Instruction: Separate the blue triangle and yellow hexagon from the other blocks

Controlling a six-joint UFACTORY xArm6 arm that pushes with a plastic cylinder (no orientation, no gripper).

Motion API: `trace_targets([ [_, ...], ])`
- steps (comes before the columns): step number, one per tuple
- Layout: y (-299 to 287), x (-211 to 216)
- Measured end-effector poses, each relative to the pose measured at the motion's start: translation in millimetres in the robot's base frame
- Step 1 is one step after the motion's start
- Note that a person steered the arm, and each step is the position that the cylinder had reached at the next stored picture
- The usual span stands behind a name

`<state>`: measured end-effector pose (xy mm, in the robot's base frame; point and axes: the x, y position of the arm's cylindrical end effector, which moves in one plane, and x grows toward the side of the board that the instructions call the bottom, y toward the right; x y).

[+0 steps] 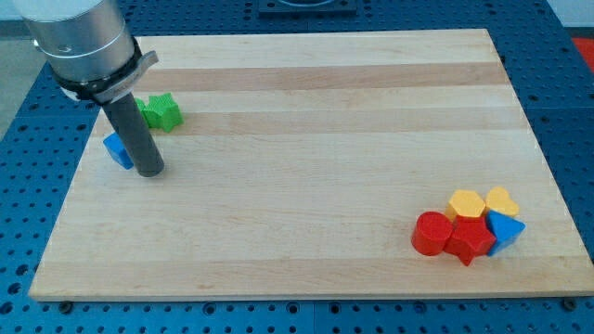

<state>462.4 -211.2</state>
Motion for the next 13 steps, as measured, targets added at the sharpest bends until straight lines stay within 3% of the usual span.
trace_targets([
  [2, -62.3, -3.1],
  [4, -73.2, -33.2],
  [5, -67.9, -3.5],
  [6, -9.4, 10.2],
  [7, 81.5, -14.3],
  [8, 194.1, -39.4],
  [9, 322.0, -35.7],
  [11, 517.5, 55.9],
  [12, 532.3, 115.9],
  [13, 501.0, 130.7],
])
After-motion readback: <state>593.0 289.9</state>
